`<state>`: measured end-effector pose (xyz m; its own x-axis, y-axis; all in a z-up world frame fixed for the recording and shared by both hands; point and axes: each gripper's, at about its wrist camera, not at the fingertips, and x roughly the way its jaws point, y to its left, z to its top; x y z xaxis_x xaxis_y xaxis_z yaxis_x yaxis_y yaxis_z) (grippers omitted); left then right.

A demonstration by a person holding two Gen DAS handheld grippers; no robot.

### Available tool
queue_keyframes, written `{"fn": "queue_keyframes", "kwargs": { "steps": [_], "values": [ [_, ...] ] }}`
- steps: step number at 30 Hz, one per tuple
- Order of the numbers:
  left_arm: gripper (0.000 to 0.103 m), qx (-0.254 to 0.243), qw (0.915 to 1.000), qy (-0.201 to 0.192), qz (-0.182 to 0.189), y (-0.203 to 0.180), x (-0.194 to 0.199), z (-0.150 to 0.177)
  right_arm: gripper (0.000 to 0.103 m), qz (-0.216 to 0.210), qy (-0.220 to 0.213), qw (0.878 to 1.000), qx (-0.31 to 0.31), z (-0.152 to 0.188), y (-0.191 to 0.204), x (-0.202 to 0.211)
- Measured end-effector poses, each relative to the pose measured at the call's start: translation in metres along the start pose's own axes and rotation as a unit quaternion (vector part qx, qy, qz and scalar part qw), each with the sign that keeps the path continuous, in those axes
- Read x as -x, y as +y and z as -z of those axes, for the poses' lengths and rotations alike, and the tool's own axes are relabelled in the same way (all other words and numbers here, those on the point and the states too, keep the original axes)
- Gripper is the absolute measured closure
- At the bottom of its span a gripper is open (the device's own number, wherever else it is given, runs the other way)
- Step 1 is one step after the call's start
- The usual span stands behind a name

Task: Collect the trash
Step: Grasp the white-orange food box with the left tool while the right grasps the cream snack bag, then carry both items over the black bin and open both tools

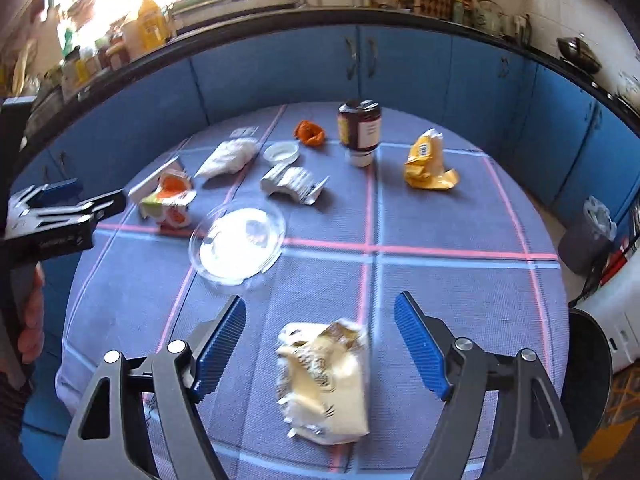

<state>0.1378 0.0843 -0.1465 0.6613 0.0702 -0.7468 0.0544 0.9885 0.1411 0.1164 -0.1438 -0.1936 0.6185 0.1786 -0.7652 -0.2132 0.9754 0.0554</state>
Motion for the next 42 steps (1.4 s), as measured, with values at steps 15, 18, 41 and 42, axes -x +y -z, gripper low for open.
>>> {"fn": "queue_keyframes", "kwargs": {
  "steps": [15,18,41,42],
  "values": [
    [0.003,-0.015,0.996,0.04,0.078,-0.028,-0.06,-0.025,0.028,0.05,0.058,0.997,0.014,0.019,0.002,-0.024],
    [0.004,-0.01,0.995,0.051,0.085,-0.029,-0.068,-0.026,0.029,0.047,0.061,0.997,0.015,0.018,0.003,-0.028],
    [0.024,-0.091,0.9862,-0.042,0.131,-0.154,0.032,-0.065,0.062,0.163,-0.039,0.982,-0.086,-0.035,-0.13,0.063],
    [0.024,-0.099,0.9846,-0.046,0.137,-0.165,0.037,-0.067,0.062,0.167,-0.041,0.981,-0.089,-0.033,-0.136,0.067]
  ]
}}
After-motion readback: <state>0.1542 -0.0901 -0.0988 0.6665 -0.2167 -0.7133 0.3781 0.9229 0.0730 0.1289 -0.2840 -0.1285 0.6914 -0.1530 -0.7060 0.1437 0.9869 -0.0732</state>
